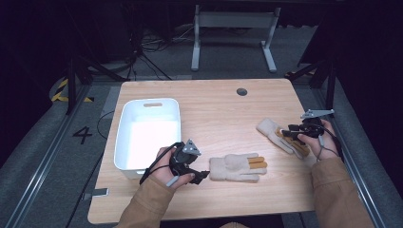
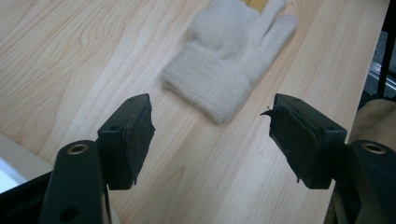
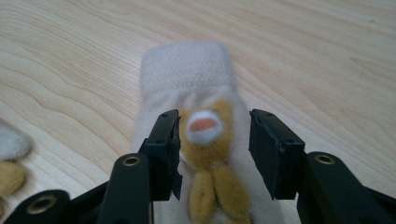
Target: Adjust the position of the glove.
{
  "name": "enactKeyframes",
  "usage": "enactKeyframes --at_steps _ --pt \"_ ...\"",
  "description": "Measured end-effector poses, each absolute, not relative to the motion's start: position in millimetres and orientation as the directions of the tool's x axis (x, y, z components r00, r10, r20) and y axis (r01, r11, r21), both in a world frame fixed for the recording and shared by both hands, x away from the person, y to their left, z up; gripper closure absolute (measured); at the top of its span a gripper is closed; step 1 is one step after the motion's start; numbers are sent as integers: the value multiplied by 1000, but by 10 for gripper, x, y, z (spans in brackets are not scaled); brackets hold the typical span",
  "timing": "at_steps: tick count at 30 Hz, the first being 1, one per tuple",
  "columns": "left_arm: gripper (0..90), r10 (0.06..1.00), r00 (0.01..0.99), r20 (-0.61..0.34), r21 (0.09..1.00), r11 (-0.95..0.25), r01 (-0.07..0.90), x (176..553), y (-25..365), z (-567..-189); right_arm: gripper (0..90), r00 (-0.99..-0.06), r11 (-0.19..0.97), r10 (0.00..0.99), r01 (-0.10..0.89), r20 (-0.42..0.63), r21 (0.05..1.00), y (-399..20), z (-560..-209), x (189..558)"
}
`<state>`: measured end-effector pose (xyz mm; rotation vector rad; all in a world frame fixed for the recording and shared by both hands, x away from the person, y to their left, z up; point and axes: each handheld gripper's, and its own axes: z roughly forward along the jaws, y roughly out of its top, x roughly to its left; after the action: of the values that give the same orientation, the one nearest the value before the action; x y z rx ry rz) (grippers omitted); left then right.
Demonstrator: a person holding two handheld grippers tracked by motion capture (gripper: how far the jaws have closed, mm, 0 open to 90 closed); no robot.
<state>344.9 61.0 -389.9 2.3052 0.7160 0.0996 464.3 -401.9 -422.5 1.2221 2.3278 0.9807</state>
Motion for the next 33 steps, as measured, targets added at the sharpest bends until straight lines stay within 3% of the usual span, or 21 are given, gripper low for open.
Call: enactKeyframes --at_steps 14,22,33 --pt "309 528 838 -136 652 -589 477 3456 634 -3900 532 -592 438 806 609 12 661 -3971 -4415 4689" --pt "309 529 838 -133 654 -589 475 3458 632 -3909 637 -604 447 797 607 17 657 -3967 -4435 4684" --pt "309 522 842 -135 652 -593 472 3470 615 -3908 680 -606 441 795 611 29 657 -3985 -4383 4650"
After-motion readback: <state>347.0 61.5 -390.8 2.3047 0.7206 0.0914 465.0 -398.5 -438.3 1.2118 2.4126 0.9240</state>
